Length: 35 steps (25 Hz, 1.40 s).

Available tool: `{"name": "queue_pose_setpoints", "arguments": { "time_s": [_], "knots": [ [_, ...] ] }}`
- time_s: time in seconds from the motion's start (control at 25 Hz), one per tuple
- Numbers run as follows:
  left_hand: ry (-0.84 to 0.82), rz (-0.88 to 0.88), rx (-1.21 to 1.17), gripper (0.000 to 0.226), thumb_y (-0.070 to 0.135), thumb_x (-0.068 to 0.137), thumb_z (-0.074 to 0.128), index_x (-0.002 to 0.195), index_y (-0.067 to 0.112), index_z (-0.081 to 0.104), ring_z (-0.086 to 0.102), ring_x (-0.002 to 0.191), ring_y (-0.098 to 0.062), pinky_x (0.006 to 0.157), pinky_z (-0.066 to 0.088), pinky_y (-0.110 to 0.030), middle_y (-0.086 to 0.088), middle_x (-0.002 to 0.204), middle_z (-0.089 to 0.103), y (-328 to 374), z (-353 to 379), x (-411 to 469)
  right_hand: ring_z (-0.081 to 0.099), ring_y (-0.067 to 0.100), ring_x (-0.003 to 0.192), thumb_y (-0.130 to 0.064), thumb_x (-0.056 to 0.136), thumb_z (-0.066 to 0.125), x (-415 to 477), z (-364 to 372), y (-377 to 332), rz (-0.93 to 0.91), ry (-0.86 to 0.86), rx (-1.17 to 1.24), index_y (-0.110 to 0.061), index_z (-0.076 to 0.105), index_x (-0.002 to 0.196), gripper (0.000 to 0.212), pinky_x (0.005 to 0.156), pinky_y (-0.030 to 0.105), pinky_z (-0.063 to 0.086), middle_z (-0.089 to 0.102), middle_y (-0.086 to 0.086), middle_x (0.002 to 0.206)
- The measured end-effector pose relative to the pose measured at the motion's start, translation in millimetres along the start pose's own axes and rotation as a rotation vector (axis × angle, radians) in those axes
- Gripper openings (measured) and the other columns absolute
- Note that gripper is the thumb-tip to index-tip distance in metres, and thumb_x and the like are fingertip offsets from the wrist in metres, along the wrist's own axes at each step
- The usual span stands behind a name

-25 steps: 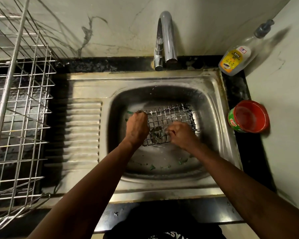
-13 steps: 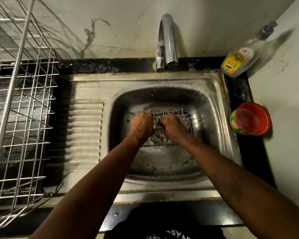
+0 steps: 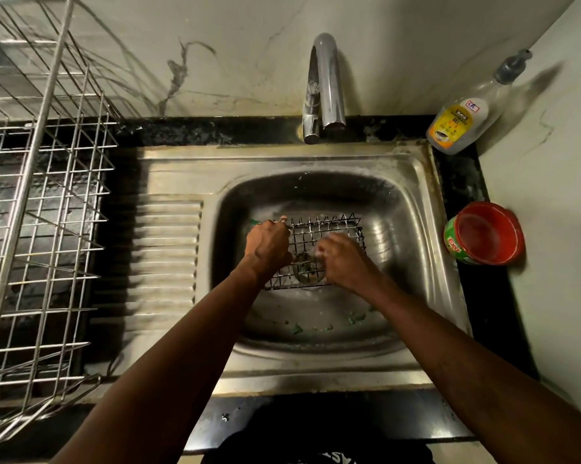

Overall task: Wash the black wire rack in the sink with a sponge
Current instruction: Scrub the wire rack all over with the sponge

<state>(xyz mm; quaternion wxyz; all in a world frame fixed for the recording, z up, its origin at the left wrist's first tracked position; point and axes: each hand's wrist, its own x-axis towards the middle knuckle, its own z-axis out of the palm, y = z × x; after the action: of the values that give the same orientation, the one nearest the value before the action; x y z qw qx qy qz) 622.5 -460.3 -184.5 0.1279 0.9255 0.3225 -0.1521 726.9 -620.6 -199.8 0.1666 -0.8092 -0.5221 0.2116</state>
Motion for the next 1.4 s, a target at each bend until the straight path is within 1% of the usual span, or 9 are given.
{"name": "queue_pose_setpoints", "arguments": {
  "time_s": [0.08, 0.24, 0.32, 0.48, 0.64, 0.84, 1.0, 1.2, 1.4],
  "knots": [
    [-0.017, 0.004, -0.004, 0.041, 0.038, 0.075, 0.085, 0.103, 0.014, 0.066, 0.069, 0.088, -0.031, 0.073, 0.056, -0.038, -0.011, 0.096, 0.070, 0.4, -1.4, 1.1, 0.057, 0.021, 0.087, 0.008, 0.080, 0.065, 26.0, -8.8, -0.3, 0.107, 0.082, -0.004, -0.007, 0.061, 0.104, 0.029, 0.072, 0.036, 0.053, 0.062, 0.010, 0.099],
    [-0.022, 0.005, 0.014, 0.053, 0.041, 0.074, 0.086, 0.113, 0.014, 0.064, 0.069, 0.093, -0.030, 0.075, 0.056, -0.039, -0.011, 0.102, 0.070, 0.5, 0.7, 4.6, 0.059, 0.018, 0.066, 0.001, 0.094, 0.054, 57.1, -12.4, -2.5, 0.140, 0.020, -0.054, -0.015, 0.042, 0.125, 0.037, 0.051, 0.031, 0.053, 0.057, 0.004, 0.088],
    [-0.022, 0.002, 0.024, 0.053, 0.041, 0.074, 0.086, 0.114, 0.015, 0.063, 0.069, 0.092, -0.029, 0.075, 0.056, -0.038, -0.010, 0.101, 0.071, 0.6, 0.8, 4.7, 0.056, 0.017, 0.076, -0.007, 0.099, 0.049, 62.9, -6.0, 0.1, 0.115, -0.025, -0.078, -0.012, 0.046, 0.133, 0.035, 0.058, 0.028, 0.046, 0.052, 0.002, 0.098],
    [-0.010, 0.013, 0.060, 0.057, 0.041, 0.076, 0.085, 0.120, 0.014, 0.061, 0.068, 0.094, -0.028, 0.073, 0.054, -0.037, -0.010, 0.103, 0.070, 2.2, -1.9, 3.4, 0.059, 0.029, 0.099, -0.004, 0.098, 0.048, 66.9, -1.7, 7.4, 0.109, -0.045, -0.105, -0.005, 0.068, 0.117, 0.027, 0.084, 0.038, 0.051, 0.060, 0.014, 0.109],
    [-0.008, -0.001, 0.062, 0.056, 0.039, 0.077, 0.084, 0.122, 0.014, 0.061, 0.067, 0.092, -0.026, 0.070, 0.052, -0.035, -0.009, 0.103, 0.069, 5.4, -0.7, 0.7, 0.062, 0.023, 0.091, 0.004, 0.093, 0.050, 38.0, 0.2, 2.3, -0.050, 0.031, -0.125, -0.004, 0.071, 0.097, 0.023, 0.084, 0.038, 0.057, 0.064, 0.010, 0.092],
    [-0.014, -0.012, 0.031, 0.059, 0.041, 0.073, 0.086, 0.120, 0.015, 0.060, 0.068, 0.094, -0.027, 0.071, 0.053, -0.036, -0.008, 0.101, 0.070, 7.6, 0.5, 0.3, 0.068, 0.034, 0.100, 0.016, 0.072, 0.067, -32.6, 26.2, 3.6, -0.179, 0.036, -0.176, -0.001, 0.073, 0.107, 0.039, 0.084, 0.043, 0.060, 0.072, 0.018, 0.106],
    [-0.017, -0.012, 0.023, 0.058, 0.039, 0.074, 0.086, 0.120, 0.014, 0.060, 0.067, 0.093, -0.025, 0.069, 0.052, -0.035, -0.008, 0.101, 0.071, 10.2, 2.1, -1.2, 0.066, 0.029, 0.097, 0.012, 0.074, 0.068, -51.7, 32.1, 3.0, -0.294, -0.062, -0.118, -0.004, 0.073, 0.107, 0.037, 0.077, 0.040, 0.061, 0.070, 0.014, 0.103],
    [-0.026, -0.002, 0.019, 0.057, 0.037, 0.075, 0.085, 0.120, 0.013, 0.060, 0.063, 0.086, -0.022, 0.070, 0.053, -0.034, -0.007, 0.099, 0.069, 8.3, 2.9, 0.2, 0.062, 0.023, 0.097, 0.002, 0.092, 0.053, 16.0, 1.4, 20.0, 0.115, 0.191, 0.033, -0.009, 0.071, 0.113, 0.029, 0.082, 0.032, 0.054, 0.068, 0.013, 0.108],
    [-0.026, 0.011, 0.033, 0.059, 0.035, 0.078, 0.084, 0.126, 0.013, 0.057, 0.063, 0.089, -0.021, 0.078, 0.053, -0.035, -0.008, 0.102, 0.069, 9.7, 5.8, 1.2, 0.058, 0.037, 0.106, 0.004, 0.090, 0.052, 44.9, -0.2, 27.3, 0.160, 0.050, -0.033, 0.000, 0.071, 0.110, 0.027, 0.092, 0.046, 0.047, 0.065, 0.021, 0.112]
  ]
}}
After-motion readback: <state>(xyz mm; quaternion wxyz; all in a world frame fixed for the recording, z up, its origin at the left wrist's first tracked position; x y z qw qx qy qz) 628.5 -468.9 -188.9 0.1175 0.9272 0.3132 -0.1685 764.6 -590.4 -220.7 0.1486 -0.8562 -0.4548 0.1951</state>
